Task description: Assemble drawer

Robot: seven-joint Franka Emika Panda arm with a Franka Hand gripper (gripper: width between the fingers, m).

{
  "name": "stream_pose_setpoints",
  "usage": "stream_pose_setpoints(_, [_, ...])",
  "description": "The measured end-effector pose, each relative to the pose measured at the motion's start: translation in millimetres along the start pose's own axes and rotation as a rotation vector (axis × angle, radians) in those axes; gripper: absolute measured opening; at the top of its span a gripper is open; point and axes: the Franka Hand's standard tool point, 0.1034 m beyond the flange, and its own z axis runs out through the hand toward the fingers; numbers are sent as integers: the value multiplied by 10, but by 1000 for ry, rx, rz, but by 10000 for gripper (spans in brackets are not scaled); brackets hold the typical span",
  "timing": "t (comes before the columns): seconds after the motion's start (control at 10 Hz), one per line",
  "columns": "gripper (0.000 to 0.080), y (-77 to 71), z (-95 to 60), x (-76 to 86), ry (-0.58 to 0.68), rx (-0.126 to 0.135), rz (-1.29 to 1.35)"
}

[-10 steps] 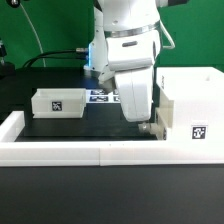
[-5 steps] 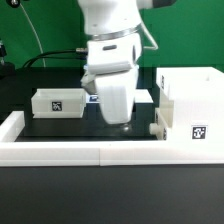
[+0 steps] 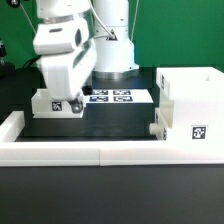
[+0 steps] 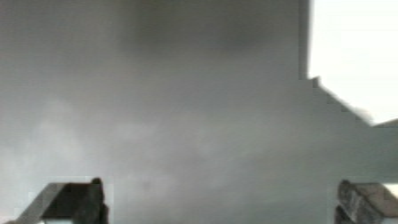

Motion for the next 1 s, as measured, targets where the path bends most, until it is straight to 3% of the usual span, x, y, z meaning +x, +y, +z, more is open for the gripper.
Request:
stream_pose_setpoints(0.2, [649, -159, -200, -237, -14, -54, 52])
stream_pose_setpoints(0.4, [649, -268, -379, -376, -26, -71, 89])
stream_pose_setpoints(1.0, [649, -259, -341, -366, -10, -74, 345])
